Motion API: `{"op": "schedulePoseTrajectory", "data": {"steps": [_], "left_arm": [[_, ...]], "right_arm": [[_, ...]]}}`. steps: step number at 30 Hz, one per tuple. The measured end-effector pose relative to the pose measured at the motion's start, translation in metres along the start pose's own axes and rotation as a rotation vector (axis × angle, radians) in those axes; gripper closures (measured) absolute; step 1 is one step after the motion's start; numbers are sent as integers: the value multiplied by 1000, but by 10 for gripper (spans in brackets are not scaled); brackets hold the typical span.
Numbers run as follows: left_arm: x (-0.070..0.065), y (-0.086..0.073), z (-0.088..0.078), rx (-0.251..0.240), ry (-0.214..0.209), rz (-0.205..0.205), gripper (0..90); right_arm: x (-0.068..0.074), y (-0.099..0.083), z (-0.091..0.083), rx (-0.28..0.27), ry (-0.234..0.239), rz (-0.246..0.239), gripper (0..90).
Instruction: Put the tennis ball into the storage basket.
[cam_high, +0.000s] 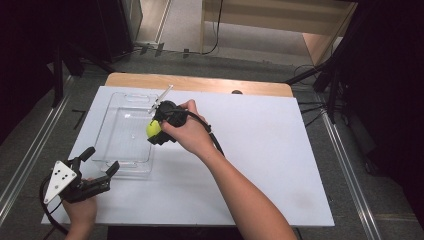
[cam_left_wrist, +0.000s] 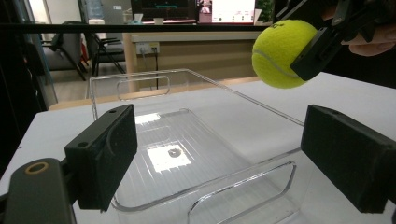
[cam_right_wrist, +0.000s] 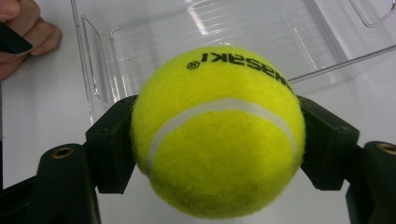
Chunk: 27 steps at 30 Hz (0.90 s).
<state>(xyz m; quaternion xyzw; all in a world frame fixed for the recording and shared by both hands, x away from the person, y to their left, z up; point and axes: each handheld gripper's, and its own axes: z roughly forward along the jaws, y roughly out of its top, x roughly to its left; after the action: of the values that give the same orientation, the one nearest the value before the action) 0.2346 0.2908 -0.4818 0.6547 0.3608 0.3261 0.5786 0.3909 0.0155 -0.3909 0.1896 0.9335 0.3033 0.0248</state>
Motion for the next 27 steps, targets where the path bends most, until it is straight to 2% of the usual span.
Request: {"op": "schedulePoseTrajectory", "data": {"steps": [27], "left_arm": [[0, 0, 0, -2, 0, -4, 113]], "right_arm": [[16, 24, 15, 10, 28, -41, 231]]}}
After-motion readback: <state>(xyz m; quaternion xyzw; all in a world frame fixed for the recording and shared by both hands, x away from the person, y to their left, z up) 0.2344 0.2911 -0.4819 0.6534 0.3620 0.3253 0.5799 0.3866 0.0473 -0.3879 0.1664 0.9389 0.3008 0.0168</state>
